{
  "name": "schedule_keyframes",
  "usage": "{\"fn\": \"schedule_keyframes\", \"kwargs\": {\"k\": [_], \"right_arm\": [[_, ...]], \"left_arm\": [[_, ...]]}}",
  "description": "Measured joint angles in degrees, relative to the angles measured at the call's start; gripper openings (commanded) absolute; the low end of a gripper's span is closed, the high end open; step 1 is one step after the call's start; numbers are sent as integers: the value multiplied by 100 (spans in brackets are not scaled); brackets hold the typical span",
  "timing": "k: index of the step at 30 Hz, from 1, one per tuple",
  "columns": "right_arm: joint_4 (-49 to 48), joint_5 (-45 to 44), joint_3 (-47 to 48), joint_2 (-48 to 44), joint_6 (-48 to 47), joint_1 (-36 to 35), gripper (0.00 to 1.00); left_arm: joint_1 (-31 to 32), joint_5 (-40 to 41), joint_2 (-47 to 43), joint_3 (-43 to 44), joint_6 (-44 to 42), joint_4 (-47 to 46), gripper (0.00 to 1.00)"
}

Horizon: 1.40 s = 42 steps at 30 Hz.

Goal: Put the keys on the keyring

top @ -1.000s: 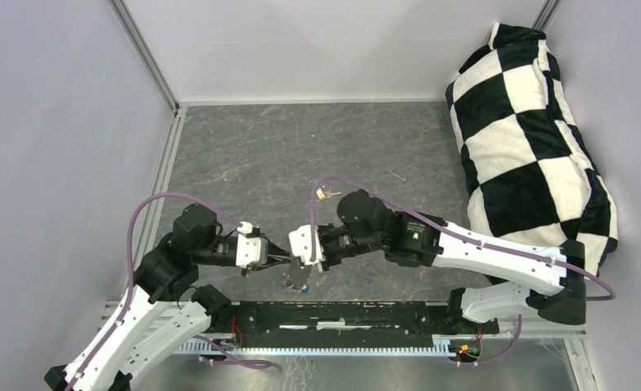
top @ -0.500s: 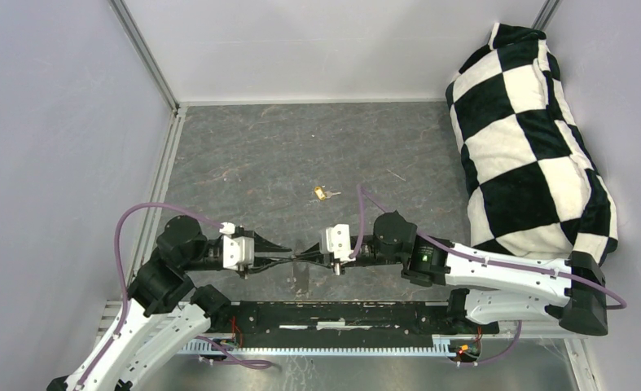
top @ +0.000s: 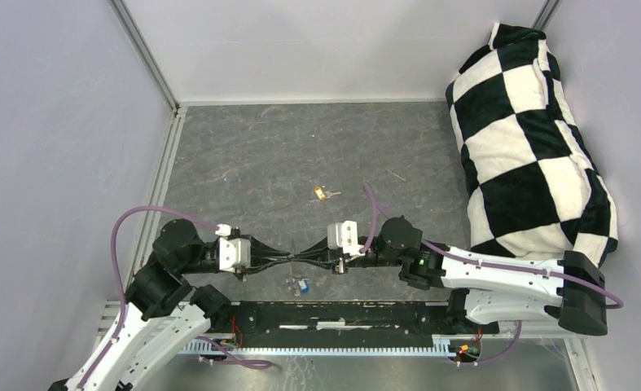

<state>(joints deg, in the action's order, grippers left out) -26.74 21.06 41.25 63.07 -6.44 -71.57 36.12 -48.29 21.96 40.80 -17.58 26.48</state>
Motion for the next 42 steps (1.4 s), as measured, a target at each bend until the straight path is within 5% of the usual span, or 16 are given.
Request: {"fn": "schedule_keyframes", "kwargs": {"k": [5,9,13,29,42], "right_arm": [[-450,-37,-197,42,201,9,3],[-636,-39,-251,74,304,26,30],[-407,-170,-240,-33,122,37,42],[3626,404,2190,348,-1757,258,36],[4577,483,2433,796,-1980,258,27]], "left_arm": [[0,11,0,-17,240,-15,4],[-9,24,0,-17,514,-57,2],[-4,-33,20,-17,520,-37,2],[0,-72,772,363,-1746,1169,2],[0,2,715,374,-1961,1246,2]]}}
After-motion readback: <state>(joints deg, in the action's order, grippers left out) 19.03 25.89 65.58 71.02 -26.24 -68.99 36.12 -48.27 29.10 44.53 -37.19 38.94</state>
